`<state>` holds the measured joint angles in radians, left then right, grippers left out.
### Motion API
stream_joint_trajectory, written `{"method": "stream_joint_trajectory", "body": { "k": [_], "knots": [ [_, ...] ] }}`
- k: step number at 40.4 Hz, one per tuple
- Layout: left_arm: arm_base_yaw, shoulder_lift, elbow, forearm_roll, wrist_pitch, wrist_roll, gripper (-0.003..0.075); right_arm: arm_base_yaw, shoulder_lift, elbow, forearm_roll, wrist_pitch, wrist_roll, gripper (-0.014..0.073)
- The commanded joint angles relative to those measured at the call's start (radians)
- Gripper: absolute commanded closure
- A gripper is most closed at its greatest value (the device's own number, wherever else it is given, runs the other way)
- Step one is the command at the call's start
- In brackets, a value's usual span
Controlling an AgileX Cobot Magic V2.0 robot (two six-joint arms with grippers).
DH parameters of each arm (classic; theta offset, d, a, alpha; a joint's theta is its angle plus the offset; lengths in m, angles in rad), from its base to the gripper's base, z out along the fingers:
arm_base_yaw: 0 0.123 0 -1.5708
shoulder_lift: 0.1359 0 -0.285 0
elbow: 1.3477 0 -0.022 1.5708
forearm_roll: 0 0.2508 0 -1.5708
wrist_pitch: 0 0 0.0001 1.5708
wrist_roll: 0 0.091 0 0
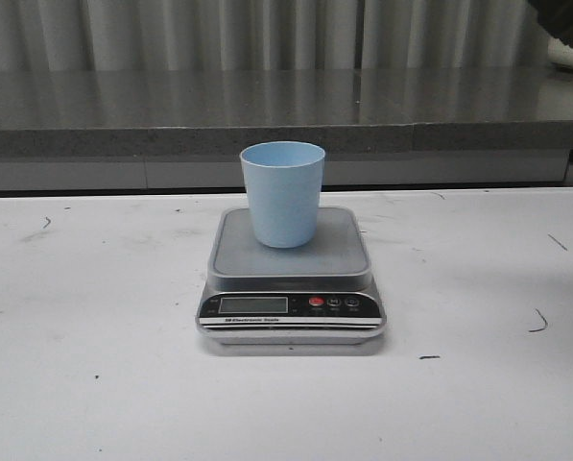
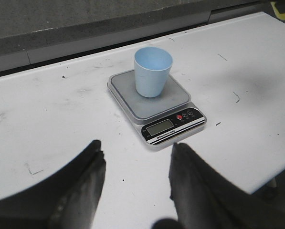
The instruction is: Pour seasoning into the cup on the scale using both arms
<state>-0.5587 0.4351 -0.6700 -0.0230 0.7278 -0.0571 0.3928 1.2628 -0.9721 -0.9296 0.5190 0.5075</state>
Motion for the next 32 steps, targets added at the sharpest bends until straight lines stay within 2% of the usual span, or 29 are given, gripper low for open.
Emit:
{"method": "stream_joint_trajectory", "body": {
  "k": [1,6,10,19,25,32],
  "knots": [
    [-0.006,0.008,-0.026,-0.003,-0.072,-0.003,0.0407,-0.05,-0.103,0.073,-0.048,-0.231,0.056,0.0247],
    [-0.006,0.008,-0.026,-0.003,-0.072,-0.003,0.0407,-0.148,-0.131,0.183,-0.048,-0.431,0.124,0.0247],
    [-0.006,0.008,-0.026,-0.003,-0.072,-0.003,0.0407,-0.267,-0.125,0.263,-0.046,-0.63,0.21,0.0247],
    [-0.006,0.008,-0.026,-0.003,-0.072,-0.003,0.0407,-0.463,-0.087,0.37,-0.044,-1.029,0.202,0.0247],
    [-0.006,0.008,-0.026,-0.003,-0.072,-0.003,0.0407,-0.497,0.01,0.374,0.015,-1.114,0.144,0.0247],
    [-0.006,0.008,-0.026,-0.003,-0.072,-0.003,0.0407,-0.497,0.139,0.374,0.131,-1.219,0.0,0.0248]
  ]
}}
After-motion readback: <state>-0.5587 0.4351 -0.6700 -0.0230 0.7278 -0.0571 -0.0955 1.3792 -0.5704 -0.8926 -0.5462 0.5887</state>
